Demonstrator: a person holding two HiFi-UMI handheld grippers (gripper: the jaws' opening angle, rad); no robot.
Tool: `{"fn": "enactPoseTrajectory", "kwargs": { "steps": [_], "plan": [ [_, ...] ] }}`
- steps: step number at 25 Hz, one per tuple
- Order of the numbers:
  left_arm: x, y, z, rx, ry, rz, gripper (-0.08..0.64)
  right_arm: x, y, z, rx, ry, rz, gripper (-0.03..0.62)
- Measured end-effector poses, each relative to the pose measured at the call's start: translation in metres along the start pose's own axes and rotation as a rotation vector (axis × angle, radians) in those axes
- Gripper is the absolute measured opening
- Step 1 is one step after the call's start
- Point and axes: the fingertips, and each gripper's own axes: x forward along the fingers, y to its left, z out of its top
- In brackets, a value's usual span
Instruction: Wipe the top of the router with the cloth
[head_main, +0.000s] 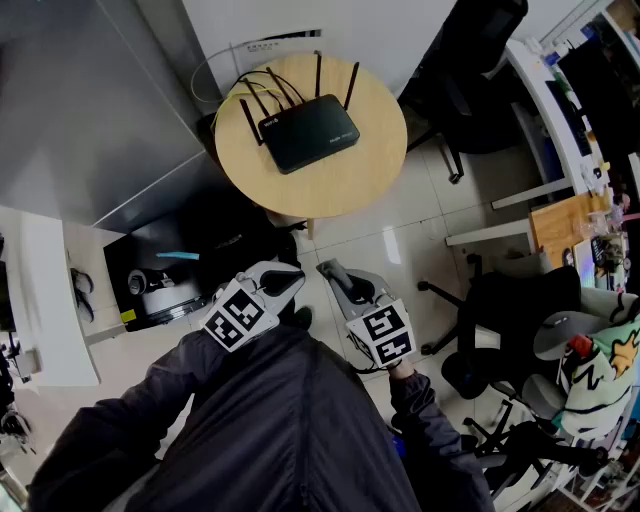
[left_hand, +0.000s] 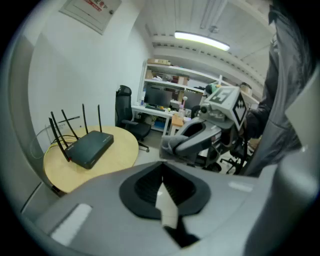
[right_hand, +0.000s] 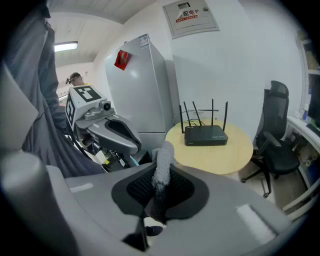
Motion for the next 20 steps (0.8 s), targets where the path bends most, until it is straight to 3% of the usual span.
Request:
{"fn": "enactPoseTrajectory", "kwargs": {
  "steps": [11, 20],
  "plan": [
    [0.013, 0.142, 0.048, -0.065, -0.036, 0.076, 0.000, 0.111, -0.097, 0.086, -0.122, 0.088, 0.062, 0.040],
    [0.013, 0.218, 0.061, -0.142, -0.061, 0.139, 0.000, 0.212, -0.140, 0.152, -0.379, 0.166, 0.137, 0.040]
  ]
}}
